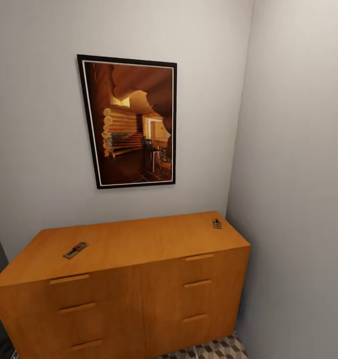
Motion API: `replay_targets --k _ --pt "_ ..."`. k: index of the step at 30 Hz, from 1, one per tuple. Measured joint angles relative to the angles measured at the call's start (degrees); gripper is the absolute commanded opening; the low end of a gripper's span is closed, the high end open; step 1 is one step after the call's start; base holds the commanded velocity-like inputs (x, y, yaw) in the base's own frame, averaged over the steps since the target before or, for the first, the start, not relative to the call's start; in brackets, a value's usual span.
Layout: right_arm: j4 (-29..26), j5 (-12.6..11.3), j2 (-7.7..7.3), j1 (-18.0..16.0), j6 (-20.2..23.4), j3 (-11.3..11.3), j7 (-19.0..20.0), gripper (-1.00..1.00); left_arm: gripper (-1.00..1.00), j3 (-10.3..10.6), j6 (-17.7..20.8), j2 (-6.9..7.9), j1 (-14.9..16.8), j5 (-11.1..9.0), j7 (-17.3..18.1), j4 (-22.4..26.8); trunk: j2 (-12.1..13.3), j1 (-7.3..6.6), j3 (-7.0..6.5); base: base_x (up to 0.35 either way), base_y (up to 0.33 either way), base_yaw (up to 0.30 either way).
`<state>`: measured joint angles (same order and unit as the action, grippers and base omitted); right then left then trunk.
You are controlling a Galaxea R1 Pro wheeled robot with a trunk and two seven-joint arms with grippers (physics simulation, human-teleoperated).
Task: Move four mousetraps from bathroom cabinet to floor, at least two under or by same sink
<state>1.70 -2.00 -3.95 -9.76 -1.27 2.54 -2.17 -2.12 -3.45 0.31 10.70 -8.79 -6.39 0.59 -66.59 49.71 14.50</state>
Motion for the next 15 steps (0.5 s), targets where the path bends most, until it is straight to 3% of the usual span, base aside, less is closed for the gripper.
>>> replay_targets --k 15 --pt "0.0 0.0 0.11 0.0 0.0 0.0 0.0 1.0 1.0 0.2 -0.2 0.03 0.0 0.2 0.1 0.0 0.0 0.01 0.0 0.019 0.0 0.0"
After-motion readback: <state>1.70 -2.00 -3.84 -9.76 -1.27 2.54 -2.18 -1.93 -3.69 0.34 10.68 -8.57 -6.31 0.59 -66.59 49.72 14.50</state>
